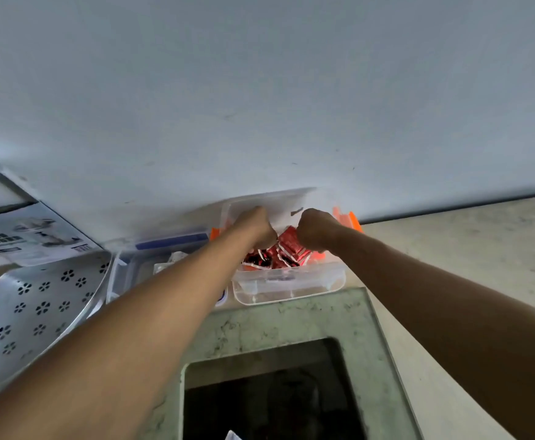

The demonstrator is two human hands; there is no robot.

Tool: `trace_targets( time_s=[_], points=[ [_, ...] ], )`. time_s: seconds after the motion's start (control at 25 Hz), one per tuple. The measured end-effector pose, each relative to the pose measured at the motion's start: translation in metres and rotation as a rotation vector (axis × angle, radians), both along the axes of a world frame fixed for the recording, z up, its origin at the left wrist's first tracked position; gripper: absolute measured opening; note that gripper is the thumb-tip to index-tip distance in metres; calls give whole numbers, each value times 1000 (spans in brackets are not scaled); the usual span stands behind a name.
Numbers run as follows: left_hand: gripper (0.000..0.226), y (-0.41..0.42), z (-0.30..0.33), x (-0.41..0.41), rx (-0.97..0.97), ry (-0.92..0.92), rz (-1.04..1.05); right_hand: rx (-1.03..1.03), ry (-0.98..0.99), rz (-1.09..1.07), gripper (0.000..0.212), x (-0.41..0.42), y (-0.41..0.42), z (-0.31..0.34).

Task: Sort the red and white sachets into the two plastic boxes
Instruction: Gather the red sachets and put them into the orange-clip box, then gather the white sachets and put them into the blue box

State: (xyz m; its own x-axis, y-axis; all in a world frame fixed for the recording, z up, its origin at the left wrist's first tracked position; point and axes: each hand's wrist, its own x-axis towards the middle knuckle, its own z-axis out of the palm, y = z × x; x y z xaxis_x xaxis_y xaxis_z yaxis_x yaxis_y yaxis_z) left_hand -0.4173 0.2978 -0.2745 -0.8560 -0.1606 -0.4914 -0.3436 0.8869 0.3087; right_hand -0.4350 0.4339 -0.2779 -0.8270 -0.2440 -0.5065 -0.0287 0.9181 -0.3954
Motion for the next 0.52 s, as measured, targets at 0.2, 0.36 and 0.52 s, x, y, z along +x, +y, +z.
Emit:
trace_targets(
  time_s=[0.2, 0.36, 0.52],
  points=[
    [30, -9, 47, 34, 257, 127, 135, -77, 153, 57, 34, 23, 11, 25],
    [38, -18, 92, 86, 300, 296, 188, -256, 278, -72, 33, 71, 21, 78],
    [33, -18, 111, 158, 369, 343, 216, -353, 287, -22, 28, 133, 22, 100]
  ],
)
